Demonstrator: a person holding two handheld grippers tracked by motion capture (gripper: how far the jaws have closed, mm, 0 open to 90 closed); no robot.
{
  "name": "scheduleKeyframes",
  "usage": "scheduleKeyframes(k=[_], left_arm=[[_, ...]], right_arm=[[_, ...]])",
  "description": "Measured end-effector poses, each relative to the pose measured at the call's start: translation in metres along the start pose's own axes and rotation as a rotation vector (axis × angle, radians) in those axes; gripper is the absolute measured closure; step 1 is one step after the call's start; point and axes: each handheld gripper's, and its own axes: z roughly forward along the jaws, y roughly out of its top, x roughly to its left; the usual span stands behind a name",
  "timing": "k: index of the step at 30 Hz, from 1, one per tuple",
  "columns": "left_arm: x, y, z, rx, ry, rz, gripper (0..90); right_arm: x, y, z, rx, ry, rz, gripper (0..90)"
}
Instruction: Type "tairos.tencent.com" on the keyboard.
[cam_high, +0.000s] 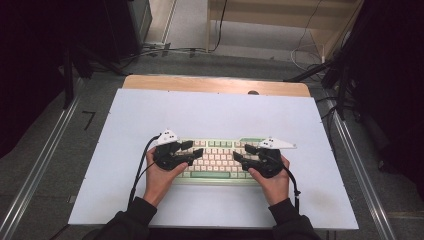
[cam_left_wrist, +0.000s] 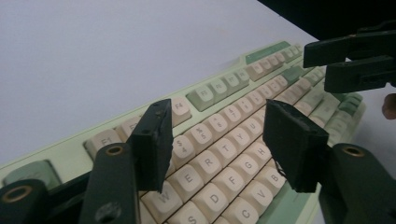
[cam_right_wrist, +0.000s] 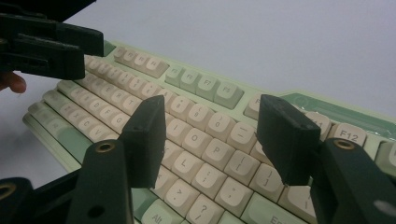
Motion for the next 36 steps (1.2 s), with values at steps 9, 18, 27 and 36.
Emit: scheduleKeyframes(k=[9, 18, 27, 36], left_arm=[[0.008, -0.005, -0.014, -0.027, 0.06, -0.02, 38.7], [0.014, -0.015, -0.031, -0.04, 0.096, -0.036, 38.5], [0.016, -0.018, -0.037, -0.045, 0.107, -0.046, 38.5], [0.015, -0.019, -0.036, -0.043, 0.099, -0.044, 38.6]], right_arm=[[0.002, 0.003, 0.005, 0.001, 0.013, -0.011, 40.9], [0.002, 0.006, 0.009, -0.002, 0.023, -0.024, 53.1], [0.006, 0.006, 0.016, 0.041, 0.063, -0.056, 87.8], [0.009, 0.005, 0.03, 0.111, 0.024, -0.102, 87.8]])
